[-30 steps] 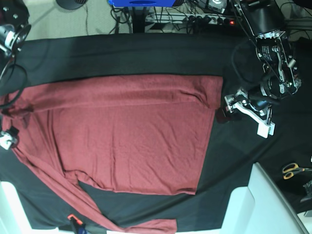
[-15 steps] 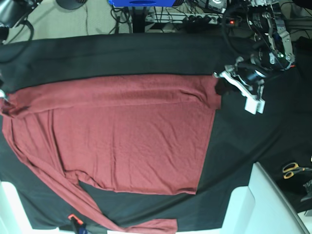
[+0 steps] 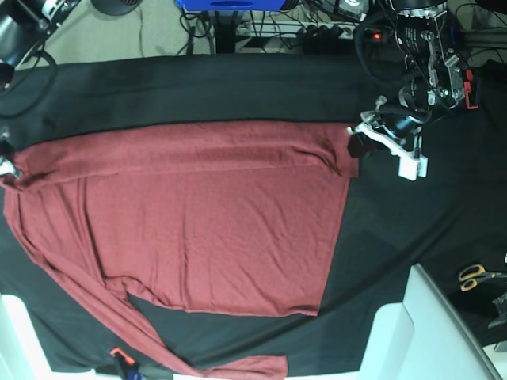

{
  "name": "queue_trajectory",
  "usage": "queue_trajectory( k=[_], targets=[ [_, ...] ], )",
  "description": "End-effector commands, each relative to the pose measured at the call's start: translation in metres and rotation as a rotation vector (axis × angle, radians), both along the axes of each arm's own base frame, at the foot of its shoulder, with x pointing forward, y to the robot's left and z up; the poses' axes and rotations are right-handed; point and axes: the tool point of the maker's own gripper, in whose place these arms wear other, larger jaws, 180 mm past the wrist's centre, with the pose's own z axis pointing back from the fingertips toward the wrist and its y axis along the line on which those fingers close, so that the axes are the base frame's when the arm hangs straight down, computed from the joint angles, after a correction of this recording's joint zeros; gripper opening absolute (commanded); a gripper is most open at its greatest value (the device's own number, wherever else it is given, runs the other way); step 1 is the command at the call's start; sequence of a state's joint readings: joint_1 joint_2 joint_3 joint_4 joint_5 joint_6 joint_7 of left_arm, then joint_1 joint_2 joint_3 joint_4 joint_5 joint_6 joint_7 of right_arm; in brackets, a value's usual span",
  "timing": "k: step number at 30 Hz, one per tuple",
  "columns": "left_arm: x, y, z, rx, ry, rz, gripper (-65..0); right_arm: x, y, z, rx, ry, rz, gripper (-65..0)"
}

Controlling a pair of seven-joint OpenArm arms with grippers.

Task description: Fold the T-shirt properly

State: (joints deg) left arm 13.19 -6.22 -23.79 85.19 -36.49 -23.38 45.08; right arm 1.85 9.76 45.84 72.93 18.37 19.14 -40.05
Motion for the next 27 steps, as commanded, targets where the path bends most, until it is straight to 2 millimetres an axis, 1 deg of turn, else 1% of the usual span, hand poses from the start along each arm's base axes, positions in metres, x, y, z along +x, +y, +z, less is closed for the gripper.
queue_trajectory(
  k=[1, 2, 5, 9, 11, 14, 16, 18, 19, 22, 25, 27],
  targets=[
    [0.011, -0.006, 0.01, -0.014, -0.053, -0.015, -65.0, 0.007, -0.023, 0.017, -0.046, -0.035, -0.015, -64.7],
    [0.012, -0.013, 0.009, -0.017, -0.061, -0.031, -65.0, 0.009, -0.026, 0.013, -0.034, -0.027, -0.02, -64.7],
    [0.015, -0.019, 0.009, -0.015, -0.077, -0.054, -65.0, 0.009, -0.034, 0.003, -0.015, -0.02, -0.043, -64.7],
    [0.013, -0.018, 0.004, -0.02, -0.064, -0.048, -65.0, 0.003, -0.052, -0.008, -0.023, -0.023, -0.077, -64.7],
    [0.019, -0.016, 0.003, -0.025, -0.066, -0.038, -65.0, 0.005, -0.058, -0.011, -0.017, -0.025, -0.092, -64.7],
    [0.019, -0.01, -0.009, -0.014, -0.03, -0.026, -65.0, -0.001, -0.067, -0.021, -0.004, -0.01, -0.116, -64.7],
    [0.023, -0.009, -0.012, 0.023, -0.024, -0.041, -65.0, 0.002, -0.072, -0.023, -0.005, -0.03, -0.136, -64.7],
    [0.026, -0.008, -0.014, 0.062, -0.017, -0.06, -65.0, -0.002, -0.08, -0.026, -0.012, -0.031, -0.154, -64.7],
    [0.027, -0.007, -0.014, 0.079, -0.015, -0.067, -65.0, 0.0, -0.084, -0.025, -0.011, -0.036, -0.162, -64.7],
    [0.035, -0.006, -0.011, 0.099, -0.026, -0.073, -65.0, -0.003, -0.094, -0.029, -0.007, -0.033, -0.186, -64.7],
    [0.038, -0.002, -0.007, 0.106, -0.039, -0.069, -65.0, 0.001, -0.097, -0.026, -0.014, -0.054, -0.196, -64.7],
    [0.041, -0.002, -0.001, 0.109, -0.056, -0.072, -65.0, 0.007, -0.101, -0.015, -0.037, -0.076, -0.19, -64.8]
  ],
)
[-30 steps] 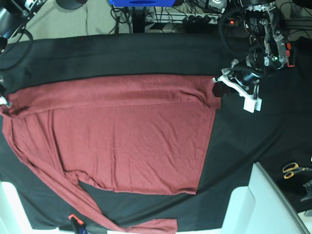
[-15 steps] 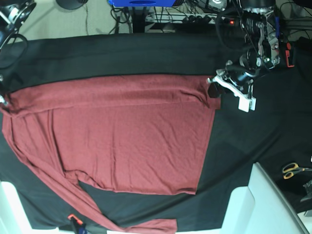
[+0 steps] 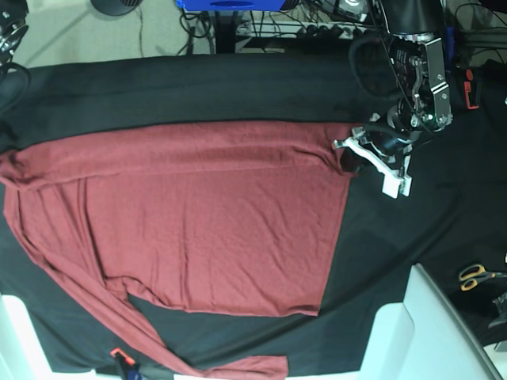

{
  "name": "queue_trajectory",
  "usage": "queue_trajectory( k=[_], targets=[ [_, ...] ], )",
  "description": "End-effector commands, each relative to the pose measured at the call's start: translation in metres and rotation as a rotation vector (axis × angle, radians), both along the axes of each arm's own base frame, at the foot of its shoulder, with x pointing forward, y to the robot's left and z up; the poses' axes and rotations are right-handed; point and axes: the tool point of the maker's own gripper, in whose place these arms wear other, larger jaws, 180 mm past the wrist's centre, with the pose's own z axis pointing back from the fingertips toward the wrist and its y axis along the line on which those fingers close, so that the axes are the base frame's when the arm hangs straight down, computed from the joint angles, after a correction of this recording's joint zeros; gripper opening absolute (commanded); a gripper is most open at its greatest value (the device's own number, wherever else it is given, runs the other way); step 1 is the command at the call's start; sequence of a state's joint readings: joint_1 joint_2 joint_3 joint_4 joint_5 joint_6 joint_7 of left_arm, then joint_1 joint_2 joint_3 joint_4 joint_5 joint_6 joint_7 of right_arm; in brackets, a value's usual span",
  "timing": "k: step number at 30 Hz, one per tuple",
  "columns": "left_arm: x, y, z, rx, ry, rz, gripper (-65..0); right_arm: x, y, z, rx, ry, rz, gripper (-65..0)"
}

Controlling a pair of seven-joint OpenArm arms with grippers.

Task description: Fold the T-shirt properly

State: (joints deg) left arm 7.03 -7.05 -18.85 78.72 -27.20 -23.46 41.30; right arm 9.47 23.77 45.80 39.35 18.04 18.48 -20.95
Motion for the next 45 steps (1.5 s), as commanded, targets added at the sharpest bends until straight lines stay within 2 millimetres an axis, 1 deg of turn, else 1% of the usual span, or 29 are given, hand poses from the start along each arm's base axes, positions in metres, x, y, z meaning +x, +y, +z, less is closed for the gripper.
queue_trajectory(
  k=[1, 2, 3, 6, 8, 10, 11, 12, 16, 17, 19, 22, 25, 26, 28, 29, 30, 32, 35, 36, 38, 41, 43, 45],
  targets=[
    [0.014, 0.004, 0.022, 0.005, -0.08, 0.002, -65.0, 0.017, -0.021, 0.034, -0.075, -0.078, 0.0, -64.8],
    [0.014, 0.003, 0.026, 0.012, -0.092, -0.004, -65.0, 0.013, -0.023, 0.039, -0.098, -0.077, 0.009, -64.8],
    [0.01, 0.002, 0.029, 0.018, -0.098, -0.01, -65.0, 0.01, -0.019, 0.041, -0.111, -0.073, 0.025, -64.8],
    [0.003, -0.005, 0.037, 0.026, -0.119, -0.033, -65.0, 0.013, 0.005, 0.056, -0.132, -0.072, 0.093, -64.8],
    [0.003, -0.014, 0.036, 0.002, -0.119, -0.026, -65.0, 0.017, 0.024, 0.056, -0.111, -0.073, 0.141, -64.8],
    [0.003, -0.02, 0.031, -0.015, -0.108, -0.02, -65.0, 0.021, 0.035, 0.049, -0.08, -0.072, 0.159, -64.8],
    [0.002, -0.021, 0.027, -0.021, -0.098, -0.016, -65.0, 0.023, 0.037, 0.047, -0.066, -0.073, 0.157, -64.8],
    [0.006, -0.021, 0.027, -0.024, -0.101, -0.015, -65.0, 0.024, 0.039, 0.042, -0.05, -0.067, 0.155, -64.8],
    [0.007, -0.021, 0.013, -0.044, -0.063, -0.002, -65.0, 0.024, 0.05, 0.016, 0.038, -0.044, 0.136, -64.8],
    [0.006, -0.021, 0.01, -0.047, -0.055, 0.001, -65.0, 0.026, 0.051, 0.012, 0.047, -0.051, 0.128, -64.8],
    [0.01, -0.021, 0.007, -0.056, -0.047, 0.006, -65.0, 0.025, 0.045, 0.011, 0.039, -0.061, 0.112, -64.8],
    [0.008, -0.019, -0.008, -0.071, -0.006, 0.021, -65.0, 0.02, 0.041, 0.003, 0.052, -0.046, 0.097, -64.8],
    [0.01, -0.016, -0.019, -0.09, -0.009, 0.059, -65.0, 0.016, 0.026, 0.005, 0.025, -0.055, 0.075, -64.8],
    [0.009, -0.017, -0.023, -0.094, -0.005, 0.062, -65.0, 0.016, 0.025, 0.004, 0.024, -0.059, 0.071, -64.8],
    [0.009, -0.025, -0.027, -0.1, -0.003, 0.043, -65.0, 0.014, 0.014, 0.008, 0.005, -0.058, 0.066, -64.8],
    [0.009, -0.029, -0.029, -0.103, 0.001, 0.033, -65.0, 0.015, 0.013, 0.01, -0.004, -0.051, 0.077, -64.8],
    [0.009, -0.029, -0.03, -0.097, 0.002, 0.023, -65.0, 0.017, 0.016, 0.009, -0.009, -0.042, 0.099, -64.8],
    [0.01, -0.034, -0.029, -0.096, 0.0, 0.004, -65.0, 0.02, 0.016, 0.011, -0.029, -0.027, 0.131, -64.8],
    [0.013, -0.034, -0.026, -0.095, -0.01, 0.003, -65.0, 0.032, 0.019, 0.015, -0.04, -0.045, 0.145, -64.8],
    [0.018, -0.034, -0.024, -0.095, -0.018, 0.003, -65.0, 0.032, 0.018, 0.016, -0.045, -0.05, 0.144, -64.8],
    [0.019, -0.032, -0.023, -0.092, -0.02, 0.005, -65.0, 0.034, 0.018, 0.017, -0.047, -0.056, 0.143, -64.8],
    [0.02, -0.023, -0.022, -0.072, -0.02, 0.003, -65.0, 0.038, 0.017, 0.021, -0.053, -0.066, 0.142, -64.8],
    [0.02, -0.022, -0.021, -0.07, -0.023, 0.004, -65.0, 0.038, 0.015, 0.02, -0.071, -0.048, 0.148, -64.8],
    [0.02, -0.022, -0.021, -0.07, -0.022, 0.003, -65.0, 0.034, 0.009, 0.018, -0.106, -0.002, 0.13, -64.8]
  ],
)
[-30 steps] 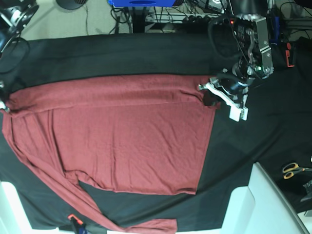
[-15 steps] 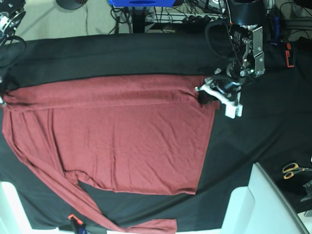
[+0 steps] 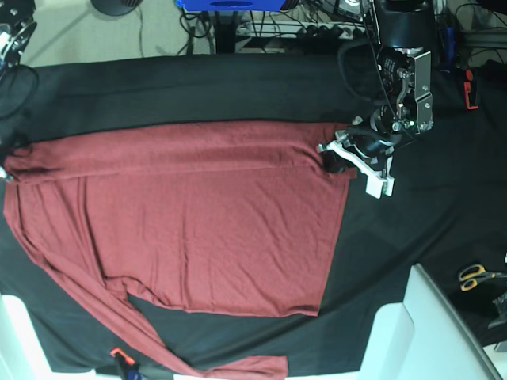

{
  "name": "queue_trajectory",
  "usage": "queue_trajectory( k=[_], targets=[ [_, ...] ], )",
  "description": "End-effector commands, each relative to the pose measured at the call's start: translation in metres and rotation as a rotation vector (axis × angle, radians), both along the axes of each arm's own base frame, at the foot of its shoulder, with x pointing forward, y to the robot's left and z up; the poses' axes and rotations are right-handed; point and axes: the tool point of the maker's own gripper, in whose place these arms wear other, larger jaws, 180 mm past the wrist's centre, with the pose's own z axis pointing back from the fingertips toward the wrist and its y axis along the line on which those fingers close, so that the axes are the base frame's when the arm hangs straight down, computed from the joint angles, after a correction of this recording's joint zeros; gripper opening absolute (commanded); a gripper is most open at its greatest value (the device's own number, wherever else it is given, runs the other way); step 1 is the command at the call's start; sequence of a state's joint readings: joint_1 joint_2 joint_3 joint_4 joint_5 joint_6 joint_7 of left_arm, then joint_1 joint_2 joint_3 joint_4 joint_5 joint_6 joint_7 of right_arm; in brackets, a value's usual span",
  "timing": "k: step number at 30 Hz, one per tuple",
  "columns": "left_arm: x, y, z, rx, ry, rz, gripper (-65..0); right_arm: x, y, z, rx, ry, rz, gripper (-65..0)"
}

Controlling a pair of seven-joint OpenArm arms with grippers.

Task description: Fold the T-shirt properly

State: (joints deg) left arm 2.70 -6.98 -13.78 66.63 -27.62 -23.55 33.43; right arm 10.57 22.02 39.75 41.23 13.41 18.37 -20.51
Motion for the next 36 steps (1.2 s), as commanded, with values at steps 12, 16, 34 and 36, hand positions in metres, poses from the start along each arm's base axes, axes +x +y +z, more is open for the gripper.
queue_trajectory(
  k=[12, 16, 34, 36],
  targets=[
    [0.009, 0.005, 0.009, 0.01, -0.034, -0.001, -65.0, 0.003, -0.011, -0.002, 0.006, 0.009, -0.04, -64.8],
    [0.009, 0.007, 0.009, 0.013, -0.032, -0.002, -65.0, 0.003, -0.011, -0.003, 0.007, 0.01, -0.04, -64.8],
    [0.019, 0.005, 0.036, 0.038, -0.104, -0.029, -65.0, 0.013, -0.049, 0.048, -0.193, -0.118, -0.076, -64.4],
    [0.018, 0.008, 0.04, 0.05, -0.097, -0.045, -65.0, 0.02, -0.042, 0.062, -0.228, -0.161, -0.055, -64.2]
  ],
)
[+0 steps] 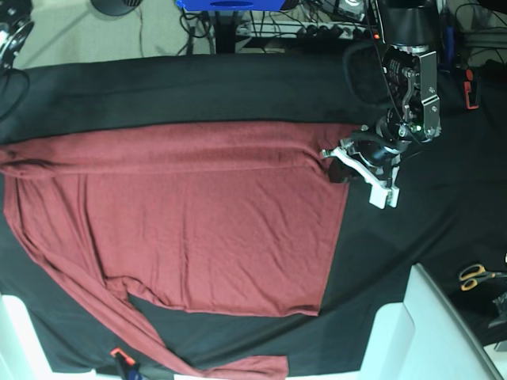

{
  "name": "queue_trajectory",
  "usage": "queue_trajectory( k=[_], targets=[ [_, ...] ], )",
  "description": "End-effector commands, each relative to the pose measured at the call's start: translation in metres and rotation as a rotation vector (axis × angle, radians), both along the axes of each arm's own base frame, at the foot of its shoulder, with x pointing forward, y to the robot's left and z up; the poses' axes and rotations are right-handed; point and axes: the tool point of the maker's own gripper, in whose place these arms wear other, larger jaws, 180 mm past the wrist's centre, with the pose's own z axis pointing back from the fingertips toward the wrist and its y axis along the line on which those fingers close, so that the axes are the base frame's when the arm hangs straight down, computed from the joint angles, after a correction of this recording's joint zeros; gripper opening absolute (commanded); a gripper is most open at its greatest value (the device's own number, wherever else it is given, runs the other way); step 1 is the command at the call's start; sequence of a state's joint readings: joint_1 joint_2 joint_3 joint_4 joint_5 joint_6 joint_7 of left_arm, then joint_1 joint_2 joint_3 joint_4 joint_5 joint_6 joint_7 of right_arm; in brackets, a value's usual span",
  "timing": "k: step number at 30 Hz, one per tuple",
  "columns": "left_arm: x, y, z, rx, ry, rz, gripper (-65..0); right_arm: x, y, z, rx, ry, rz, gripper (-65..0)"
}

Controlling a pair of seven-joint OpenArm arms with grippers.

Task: Fold the T-shirt properly
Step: 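Pull the held side edge outward and up with the left gripper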

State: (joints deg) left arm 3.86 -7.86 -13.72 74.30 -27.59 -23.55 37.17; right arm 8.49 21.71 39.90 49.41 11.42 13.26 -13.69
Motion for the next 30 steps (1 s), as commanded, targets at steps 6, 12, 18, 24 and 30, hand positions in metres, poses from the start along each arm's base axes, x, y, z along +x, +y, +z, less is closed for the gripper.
queue_trajectory(
  k=[6, 12, 18, 24, 30],
  targets=[
    [-0.007, 0.0, 0.037, 0.047, -0.086, -0.051, -65.0, 0.0, 0.038, 0.05, -0.078, -0.08, 0.094, -64.1],
    [-0.049, -0.017, 0.054, 0.054, -0.109, -0.084, -65.0, -0.04, 0.082, 0.066, 0.172, -0.269, 0.056, -64.1],
    [-0.08, 0.019, 0.054, -0.11, -0.084, 0.161, -65.0, -0.077, 0.079, 0.044, 0.339, -0.26, -0.064, -48.5],
    [-0.105, 0.037, 0.026, -0.257, -0.003, 0.306, -30.6, -0.099, 0.067, 0.014, 0.468, -0.27, -0.171, -14.1],
    [-0.104, 0.03, 0.008, -0.337, 0.036, 0.348, -26.0, -0.091, 0.073, -0.029, 0.603, -0.228, -0.16, -20.0]
  ],
)
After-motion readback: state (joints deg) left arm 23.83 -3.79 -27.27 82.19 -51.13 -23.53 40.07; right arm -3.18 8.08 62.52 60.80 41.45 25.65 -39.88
